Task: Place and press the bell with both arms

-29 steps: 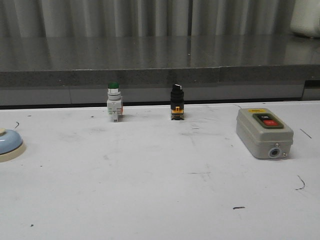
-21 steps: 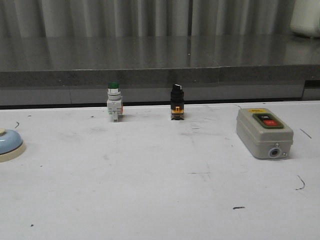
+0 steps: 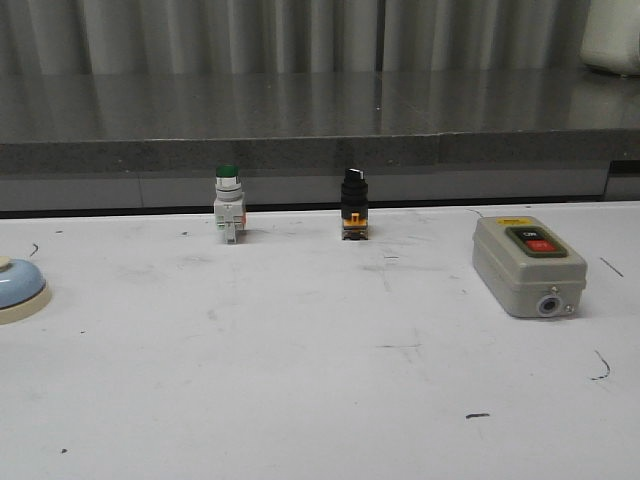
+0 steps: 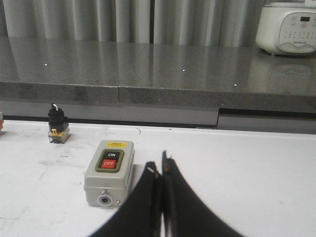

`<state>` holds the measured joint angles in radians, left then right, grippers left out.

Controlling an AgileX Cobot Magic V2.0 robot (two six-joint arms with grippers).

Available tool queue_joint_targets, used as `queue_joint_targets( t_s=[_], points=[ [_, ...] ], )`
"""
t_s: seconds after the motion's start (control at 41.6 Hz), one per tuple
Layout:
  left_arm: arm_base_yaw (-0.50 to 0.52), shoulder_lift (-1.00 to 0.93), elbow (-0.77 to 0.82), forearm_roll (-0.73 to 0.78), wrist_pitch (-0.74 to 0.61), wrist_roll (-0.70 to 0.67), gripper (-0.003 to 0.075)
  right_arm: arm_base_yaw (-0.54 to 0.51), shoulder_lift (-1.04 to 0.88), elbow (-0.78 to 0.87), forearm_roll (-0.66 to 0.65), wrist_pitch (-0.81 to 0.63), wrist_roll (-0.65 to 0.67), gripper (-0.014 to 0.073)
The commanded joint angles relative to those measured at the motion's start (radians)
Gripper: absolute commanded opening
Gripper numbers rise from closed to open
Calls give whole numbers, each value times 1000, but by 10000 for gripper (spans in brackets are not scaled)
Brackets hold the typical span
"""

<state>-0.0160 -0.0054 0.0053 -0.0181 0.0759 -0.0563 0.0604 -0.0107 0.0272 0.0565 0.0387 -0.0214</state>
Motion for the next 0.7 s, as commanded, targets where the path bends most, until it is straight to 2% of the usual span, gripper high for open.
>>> queue_joint_targets(
  t_s=[0.0,0.096,0.193,0.385,0.674],
  points=[
    [0,-16,21,-8,-119,-5,-20,-8,-16,-21,-2,-94,-4,-59],
    [0,-16,-19,-8,-170,-5,-20,-8,-16,-87,-2,-45,-4,-59],
    [0,-14,-109,-8,-140,-5,-20,-8,-14,-183,-3,51,-6,-59],
    [0,45,-354,-8,41,-5,-20,-8,65,-393,-4,208,-9,-59],
    [0,264,-654,-8,340,-5,-20,-8,292,-623,-4,374,-14,-59]
  ],
)
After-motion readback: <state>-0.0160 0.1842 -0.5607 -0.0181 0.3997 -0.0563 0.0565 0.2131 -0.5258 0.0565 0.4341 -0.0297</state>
